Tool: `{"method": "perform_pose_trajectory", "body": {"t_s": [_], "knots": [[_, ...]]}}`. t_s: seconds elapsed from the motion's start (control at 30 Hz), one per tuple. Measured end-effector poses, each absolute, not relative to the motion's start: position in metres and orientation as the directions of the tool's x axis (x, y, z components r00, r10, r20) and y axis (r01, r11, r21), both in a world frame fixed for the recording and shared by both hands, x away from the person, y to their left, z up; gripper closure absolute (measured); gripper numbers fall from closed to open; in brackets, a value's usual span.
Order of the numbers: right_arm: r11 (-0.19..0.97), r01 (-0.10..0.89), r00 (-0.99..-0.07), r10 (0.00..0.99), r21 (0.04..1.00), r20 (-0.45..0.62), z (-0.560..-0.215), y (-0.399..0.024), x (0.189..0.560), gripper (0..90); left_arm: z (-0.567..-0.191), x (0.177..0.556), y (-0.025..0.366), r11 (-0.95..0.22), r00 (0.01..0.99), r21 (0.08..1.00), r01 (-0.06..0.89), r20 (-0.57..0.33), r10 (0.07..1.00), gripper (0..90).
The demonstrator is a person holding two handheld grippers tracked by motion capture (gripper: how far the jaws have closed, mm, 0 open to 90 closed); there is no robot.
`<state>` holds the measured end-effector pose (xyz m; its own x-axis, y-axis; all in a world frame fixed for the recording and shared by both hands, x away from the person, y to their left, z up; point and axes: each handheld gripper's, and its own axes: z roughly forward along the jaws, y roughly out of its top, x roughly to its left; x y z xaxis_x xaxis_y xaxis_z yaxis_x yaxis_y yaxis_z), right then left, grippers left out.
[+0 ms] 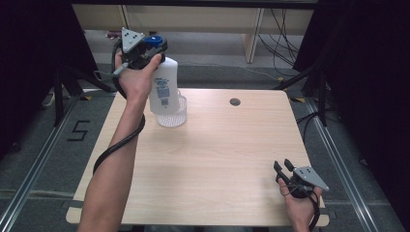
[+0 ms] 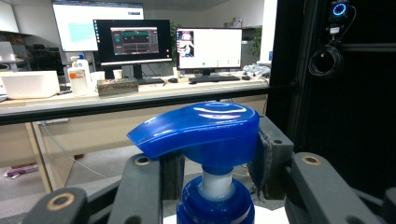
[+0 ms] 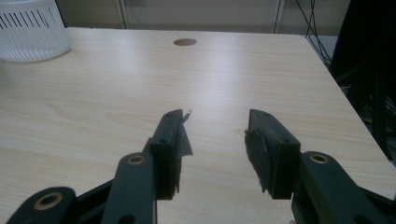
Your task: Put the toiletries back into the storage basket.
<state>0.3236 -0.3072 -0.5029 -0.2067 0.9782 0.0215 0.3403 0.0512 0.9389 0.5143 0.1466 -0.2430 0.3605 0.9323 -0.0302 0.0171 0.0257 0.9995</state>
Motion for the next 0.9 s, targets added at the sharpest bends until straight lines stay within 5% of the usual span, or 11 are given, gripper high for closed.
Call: {"method": "perform_pose_trajectory", "body": {"t_s": [0.9], "knots": [[0.037, 0.347, -0.206, 0.978, 0.937, 0.037, -0.503, -0.308, 0.323, 56.6, -0.239, 0.545, 0.145, 0.004, 0.393, 1.000, 0.019, -0.011, 0.919, 60.0]]}}
